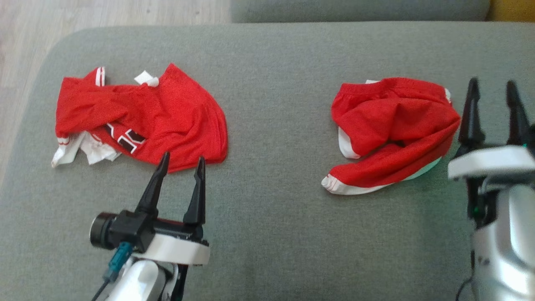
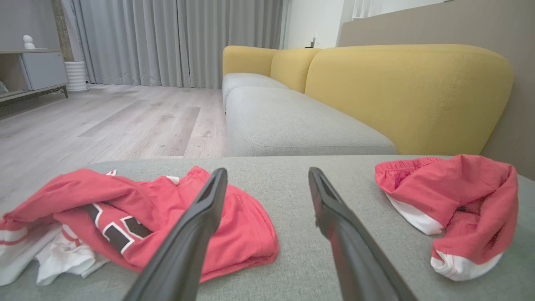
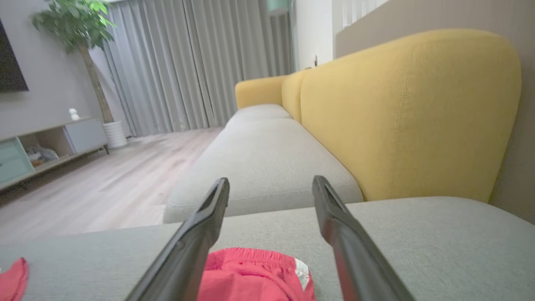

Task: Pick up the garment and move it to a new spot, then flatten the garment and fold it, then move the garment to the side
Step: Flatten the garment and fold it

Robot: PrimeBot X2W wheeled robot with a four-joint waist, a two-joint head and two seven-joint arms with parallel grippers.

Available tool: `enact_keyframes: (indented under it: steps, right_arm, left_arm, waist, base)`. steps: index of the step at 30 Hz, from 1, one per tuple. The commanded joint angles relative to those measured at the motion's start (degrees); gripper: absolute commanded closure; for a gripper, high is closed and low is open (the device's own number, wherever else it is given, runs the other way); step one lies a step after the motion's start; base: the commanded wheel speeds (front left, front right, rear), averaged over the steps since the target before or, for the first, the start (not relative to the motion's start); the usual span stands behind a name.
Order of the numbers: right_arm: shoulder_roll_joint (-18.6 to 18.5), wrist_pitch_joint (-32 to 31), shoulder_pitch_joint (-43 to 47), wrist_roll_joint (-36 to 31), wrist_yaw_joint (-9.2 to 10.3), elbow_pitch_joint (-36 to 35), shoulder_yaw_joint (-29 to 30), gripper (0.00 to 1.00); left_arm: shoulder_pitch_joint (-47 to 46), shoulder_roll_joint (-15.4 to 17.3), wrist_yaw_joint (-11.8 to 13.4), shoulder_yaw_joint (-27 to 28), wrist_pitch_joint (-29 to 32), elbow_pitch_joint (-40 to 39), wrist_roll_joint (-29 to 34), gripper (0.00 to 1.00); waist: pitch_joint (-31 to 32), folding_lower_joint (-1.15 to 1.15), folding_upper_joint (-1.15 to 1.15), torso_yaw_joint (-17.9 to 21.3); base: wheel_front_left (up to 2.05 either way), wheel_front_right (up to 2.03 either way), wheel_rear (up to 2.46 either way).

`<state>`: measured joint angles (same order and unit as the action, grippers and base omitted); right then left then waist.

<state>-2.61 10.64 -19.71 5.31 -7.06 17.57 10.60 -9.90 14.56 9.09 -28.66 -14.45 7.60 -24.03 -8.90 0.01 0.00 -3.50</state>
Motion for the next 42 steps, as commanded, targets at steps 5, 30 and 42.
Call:
enact_keyframes:
  steps: [5,30,42]
  right_arm:
    - [-0.27,-4.13,-9.02,-5.1,-0.43,8.74,3.21,0.0]
    - [-0.27,-11.52,-26.88,-23.77,-0.43,44.33,27.86,1.0]
    - [-4.53,-5.26,-36.44,-31.27,-0.43,34.66,26.28,1.0]
  left_arm:
    - [-3.35,-0.99,-1.96,3.79,-0.54,-0.62,1.89,0.0]
    - [-4.51,-6.09,-7.18,8.16,-0.54,2.37,6.36,0.0]
    - [-1.96,-8.17,-8.47,10.48,-0.54,2.91,7.46,0.0]
  waist:
    - [-2.51,-0.01,0.0,-1.75]
    - [-6.09,-0.01,0.0,-4.17]
    - [-0.67,-0.01,0.0,-3.66]
  base:
    - [0.0,0.0,0.0]
    - [0.0,0.0,0.0]
    - [0.0,0.0,0.0]
